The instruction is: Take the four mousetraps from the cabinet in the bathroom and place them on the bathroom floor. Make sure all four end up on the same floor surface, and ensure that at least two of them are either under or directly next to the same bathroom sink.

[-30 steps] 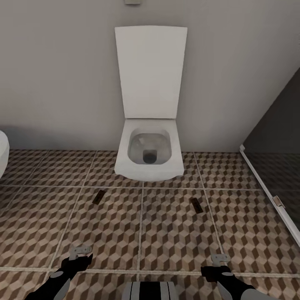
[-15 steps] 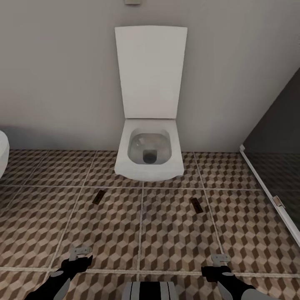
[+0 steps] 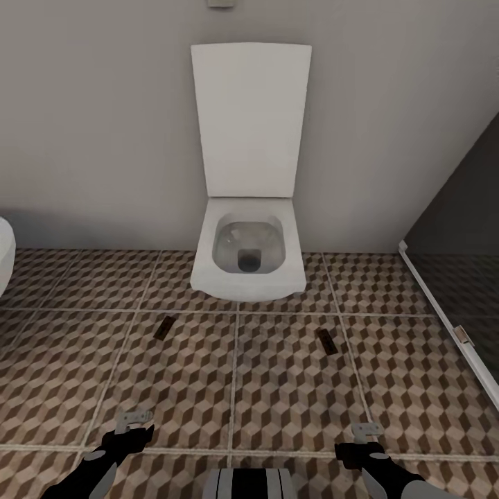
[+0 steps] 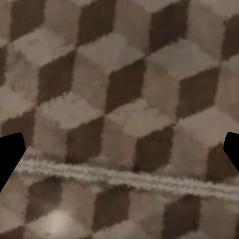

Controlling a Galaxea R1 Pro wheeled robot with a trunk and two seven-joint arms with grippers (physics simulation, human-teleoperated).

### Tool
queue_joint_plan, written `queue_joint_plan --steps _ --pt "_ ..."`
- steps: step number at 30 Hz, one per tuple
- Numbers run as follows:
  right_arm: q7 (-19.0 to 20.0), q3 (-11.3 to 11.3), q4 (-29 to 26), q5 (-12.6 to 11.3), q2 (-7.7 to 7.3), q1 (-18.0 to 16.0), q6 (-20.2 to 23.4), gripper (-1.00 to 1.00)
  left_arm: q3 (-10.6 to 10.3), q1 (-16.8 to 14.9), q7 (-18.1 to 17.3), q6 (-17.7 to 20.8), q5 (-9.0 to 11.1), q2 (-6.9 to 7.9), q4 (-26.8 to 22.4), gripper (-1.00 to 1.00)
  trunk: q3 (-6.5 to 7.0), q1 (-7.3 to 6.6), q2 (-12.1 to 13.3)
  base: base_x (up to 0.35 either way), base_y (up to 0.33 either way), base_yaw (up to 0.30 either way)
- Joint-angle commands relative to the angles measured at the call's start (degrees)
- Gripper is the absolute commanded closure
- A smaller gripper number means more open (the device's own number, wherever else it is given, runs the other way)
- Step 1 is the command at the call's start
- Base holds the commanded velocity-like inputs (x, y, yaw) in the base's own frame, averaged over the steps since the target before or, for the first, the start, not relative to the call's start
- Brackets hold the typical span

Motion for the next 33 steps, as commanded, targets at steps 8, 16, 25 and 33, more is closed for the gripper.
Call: queue_joint_plan --steps 8,16,25,33 --pt "-0.14 0.51 0.06 -0.57 0.01 -0.02 -0.16 -1.0 -0.13 -0.03 -0.22 -0.17 0.6 0.03 0.13 -1.0 1.07 -0.14 0.05 0.0 0.0 0.0" --pt "-0.14 0.47 0.05 -0.57 -0.06 -0.02 -0.16 -1.0 -0.13 -0.03 -0.22 -0.17 0.62 0.03 0.1 -1.0 2.85 -0.35 0.16 0.0 0.0 0.0" --pt "-0.14 0.47 0.07 -0.57 -0.07 -0.02 -0.16 -1.0 -0.13 -0.03 -0.22 -0.17 0.67 0.03 0.07 -1.0 4.84 -0.58 0.28 0.0 0.0 0.0" --pt "-0.14 0.5 0.08 -0.57 -0.08 -0.02 -0.16 -1.0 -0.13 -0.03 -0.22 -0.17 0.75 0.05 0.06 -1.0 6.61 -0.78 0.39 0.0 0.0 0.0"
